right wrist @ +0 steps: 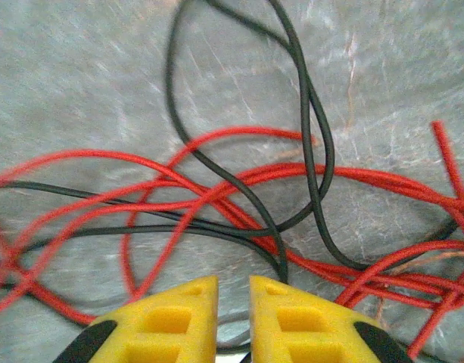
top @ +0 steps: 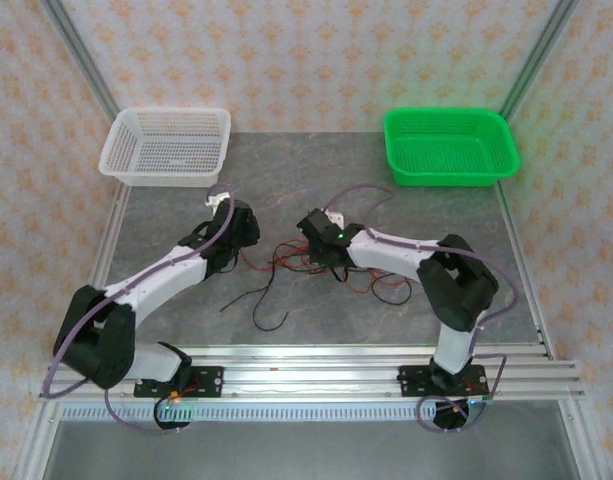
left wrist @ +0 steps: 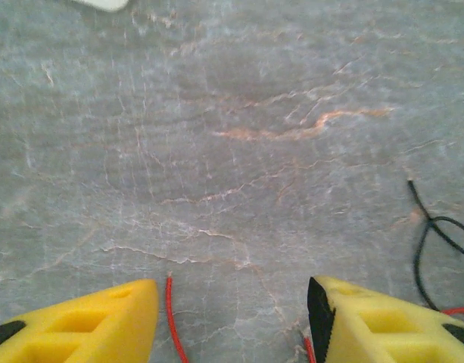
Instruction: Untangle the cables
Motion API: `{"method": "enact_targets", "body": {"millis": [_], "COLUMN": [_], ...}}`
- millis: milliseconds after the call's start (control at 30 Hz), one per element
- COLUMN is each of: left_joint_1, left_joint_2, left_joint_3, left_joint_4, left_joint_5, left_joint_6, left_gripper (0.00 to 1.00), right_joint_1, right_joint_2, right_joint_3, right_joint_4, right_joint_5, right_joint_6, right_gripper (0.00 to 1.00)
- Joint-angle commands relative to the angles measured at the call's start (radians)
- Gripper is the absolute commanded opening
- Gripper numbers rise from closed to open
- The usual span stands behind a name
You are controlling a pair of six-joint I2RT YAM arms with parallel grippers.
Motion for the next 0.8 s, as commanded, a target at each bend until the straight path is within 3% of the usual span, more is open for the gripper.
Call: {"method": "enact_targets", "body": {"millis": [0, 133, 333, 533, 767], "left_joint_1": [-0.016, -0.041, -0.047, -0.047, -0.046], "left_joint_2": [-0.085, -0.165, -0.284, -0.326, -0.327], "left_joint_3": [0.045, 0.037, -0.045, -0.070, -0.068], "left_joint_4": [-0.137, -0.224, -0.269, -0.282, -0.275], "left_joint_5": [-0.010, 0.024, 0.056, 0.059, 0.072], "left_joint_6": [0.045, 0.021, -0.033, -0.078, -0.079], "left_gripper": [0.58, 0.59, 0.61, 0.62, 0.62], "right_joint_1": [-0.013, -0.013, 0.016, 0.026, 0.000], "right_joint_2": [-0.099, -0.120, -0.095, 0.013, 0.167], "right_joint_3": [0.051, 0.096, 0.115, 0.094, 0.184], "right_joint_4": [-0.055, -0.069, -0.043, 0.023, 0.038], "right_joint_5": [0.013, -0.047, -0.085, 0.020, 0.025], "right_joint_6": [-0.041, -0.203, -0.639, -0.880, -0.952], "right_gripper": [0.26, 0.41, 0.55, 0.56, 0.49]}}
